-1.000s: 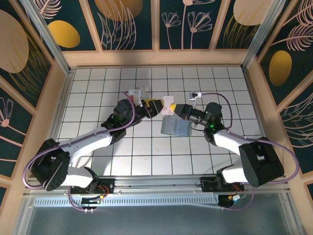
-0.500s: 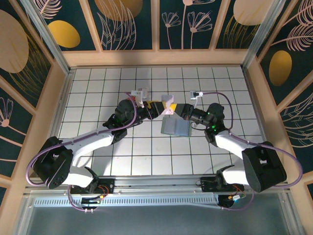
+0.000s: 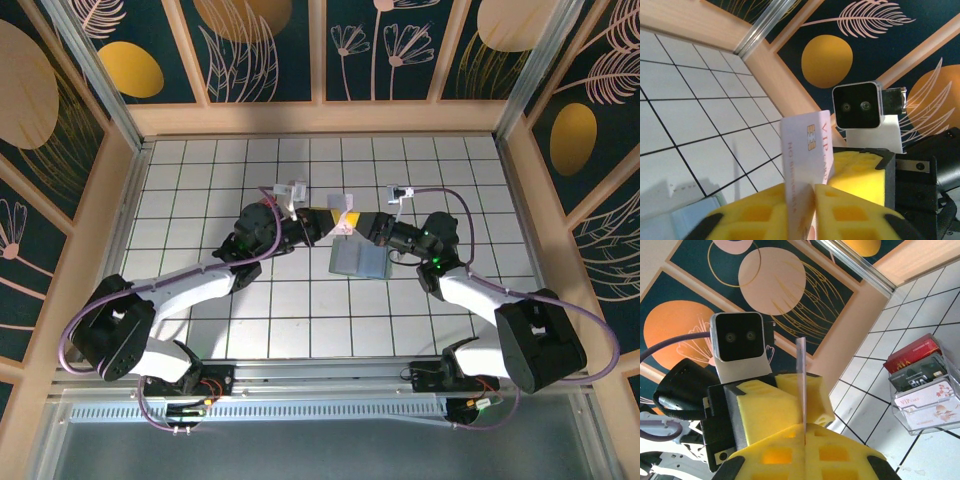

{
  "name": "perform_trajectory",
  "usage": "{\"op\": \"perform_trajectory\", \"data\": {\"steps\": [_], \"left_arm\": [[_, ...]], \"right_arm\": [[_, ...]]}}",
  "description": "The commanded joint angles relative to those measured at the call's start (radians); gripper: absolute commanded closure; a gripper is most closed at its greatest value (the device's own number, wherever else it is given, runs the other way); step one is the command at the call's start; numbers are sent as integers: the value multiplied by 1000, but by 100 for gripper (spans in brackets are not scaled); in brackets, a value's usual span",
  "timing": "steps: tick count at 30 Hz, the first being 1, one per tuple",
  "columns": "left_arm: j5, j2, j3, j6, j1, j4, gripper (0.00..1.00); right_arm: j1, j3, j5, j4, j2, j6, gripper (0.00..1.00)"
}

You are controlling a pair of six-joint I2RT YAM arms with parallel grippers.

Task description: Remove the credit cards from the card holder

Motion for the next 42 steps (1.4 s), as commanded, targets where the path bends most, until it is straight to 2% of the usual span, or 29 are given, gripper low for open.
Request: {"op": "perform_trajectory", "data": {"steps": [1,4,5,7,10,14,18,23,28,37,42], "left_arm": [[21,-9,3,17,1,47,91],[-17,-34,18,67,0,-28,100],[-35,-41,31,94,1,-74,100],[-74,-53,65,162,1,-186,100],[-160,-58,162,302,1,-427,100],[-346,-34,311,495,4,-756,100],[-460,-15,368,619,15,-896,100],[-467,-7,367,731,85,-945,100],[-475,23,370,837,146,-989,100],[-458,69,349,1062,184,-1042,100],[-431,95,355,1127,196,-1062,100]], "right_arm": [[10,28,-30,29,-2,-4,100],[10,45,-24,-41,-6,-42,98],[10,53,-14,-82,-11,-62,89],[10,70,21,-178,-30,-116,82],[12,106,118,-397,-77,-223,68],[13,142,295,-662,-152,-344,51],[13,133,431,-781,-237,-388,44],[9,130,578,-892,-309,-407,41],[6,130,667,-951,-338,-406,40],[3,126,727,-961,-338,-383,40],[3,130,743,-970,-339,-383,38]]}}
